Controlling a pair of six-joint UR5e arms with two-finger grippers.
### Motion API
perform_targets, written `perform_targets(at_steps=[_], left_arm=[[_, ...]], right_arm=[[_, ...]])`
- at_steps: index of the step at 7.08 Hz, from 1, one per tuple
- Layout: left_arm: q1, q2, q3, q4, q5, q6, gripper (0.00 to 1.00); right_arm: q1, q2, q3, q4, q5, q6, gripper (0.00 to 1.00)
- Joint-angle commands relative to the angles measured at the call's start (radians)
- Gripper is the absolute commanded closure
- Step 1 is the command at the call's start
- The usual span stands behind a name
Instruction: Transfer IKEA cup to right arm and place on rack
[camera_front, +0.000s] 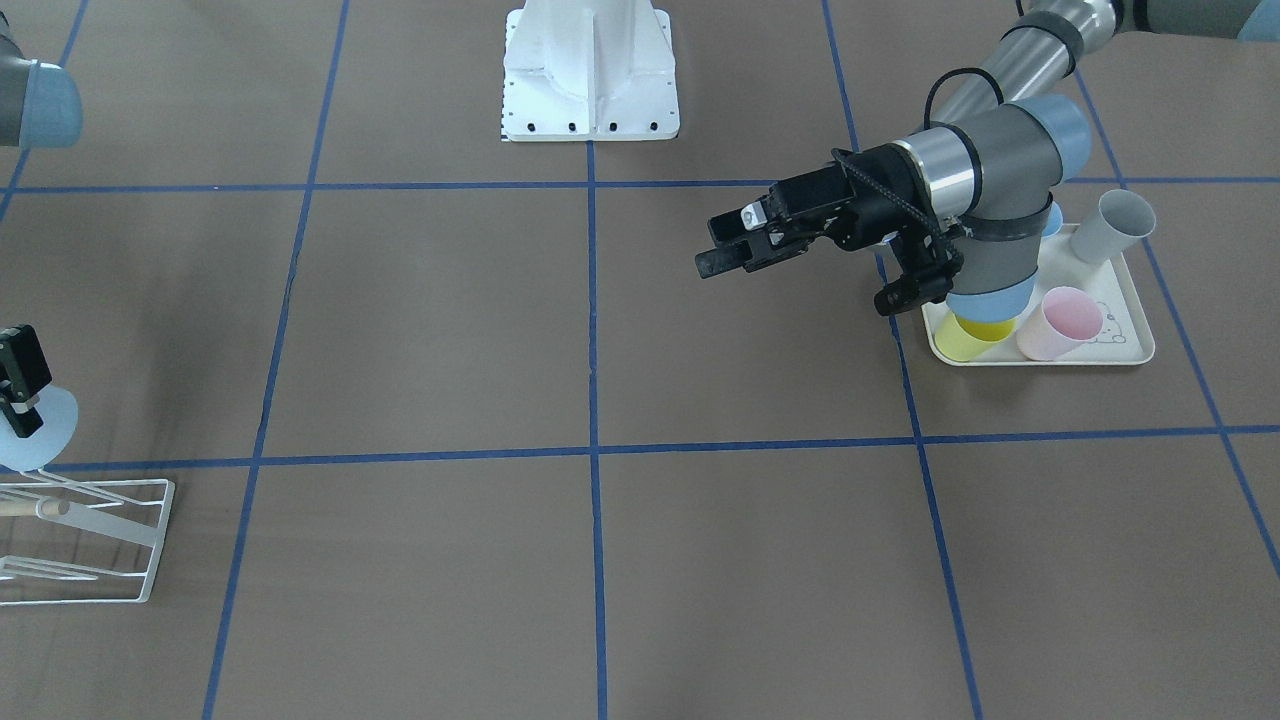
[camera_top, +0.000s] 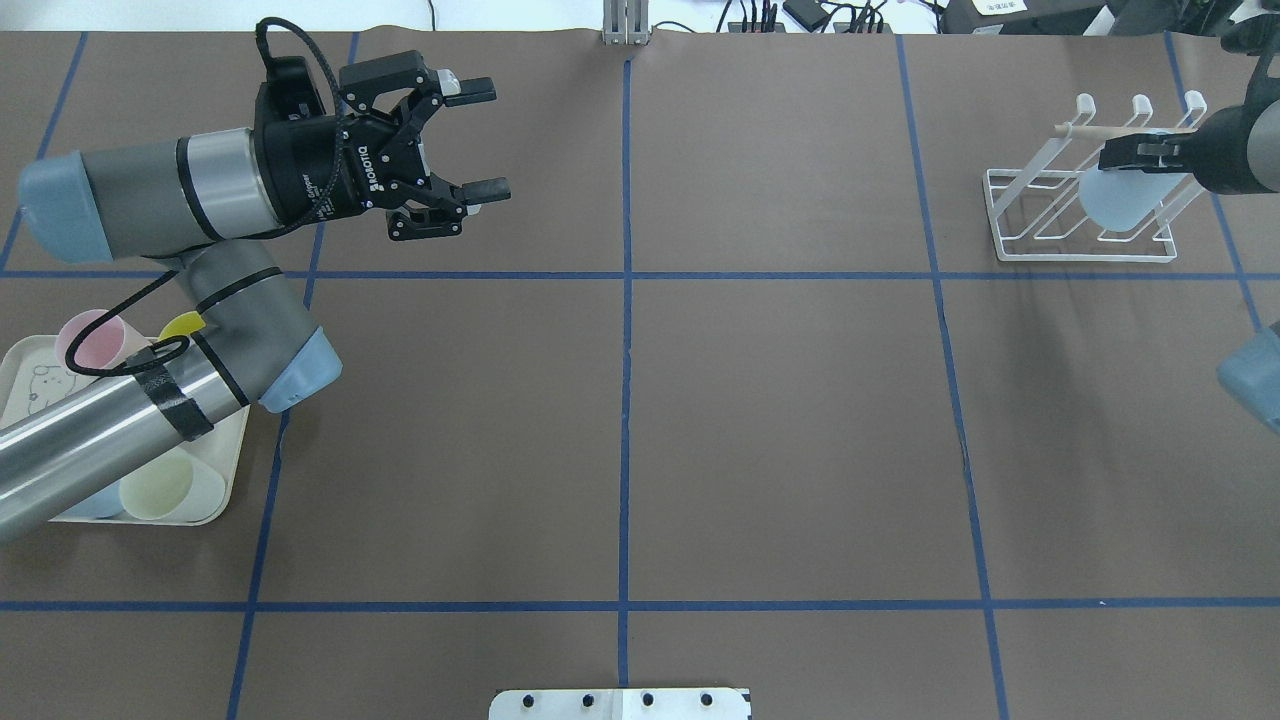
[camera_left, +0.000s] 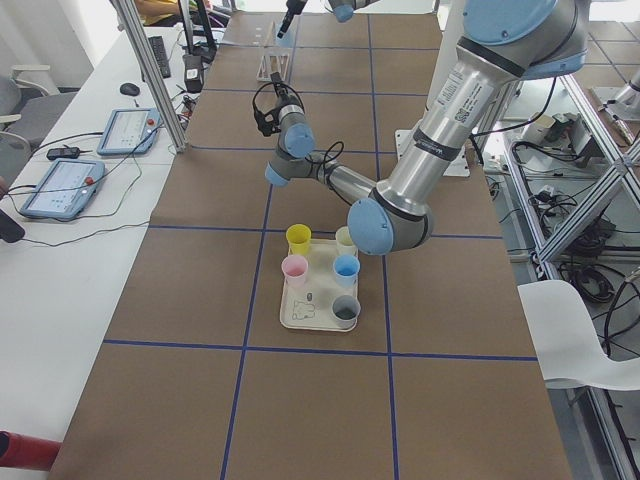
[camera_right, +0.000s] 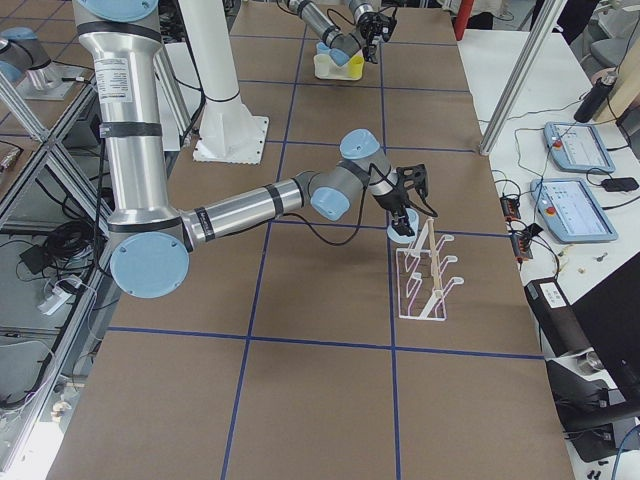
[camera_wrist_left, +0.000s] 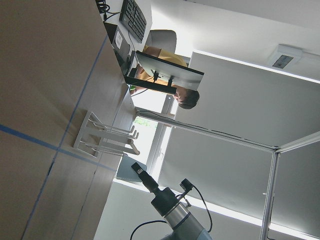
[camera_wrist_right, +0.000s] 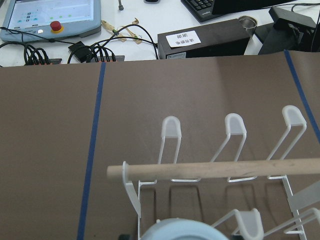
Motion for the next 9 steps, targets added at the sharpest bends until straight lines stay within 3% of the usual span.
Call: perform_targets(at_steps=[1, 4, 8, 9], left_arm=[[0.001, -0.001, 0.000, -0.001, -0.001, 0.000, 0.01], [0.000, 0.000, -0.002, -0.001, -0.001, 0.002, 0.01], [0.000, 0.000, -0.003, -0.001, -0.001, 0.002, 0.01], [0.000, 0.000, -0.002, -0.001, -0.001, 0.002, 0.01]], right_arm=[[-0.001, 0.003, -0.002, -0.005, -0.018, -0.005, 1.00], [-0.029, 0.011, -0.030, -0.005, -0.069, -0.008, 1.00], [-0.053, 0.017, -0.056, 0.000, -0.061, -0.010, 1.00], [-0.053, 0.017, -0.057, -0.002, -0.061, -0.002, 0.95]])
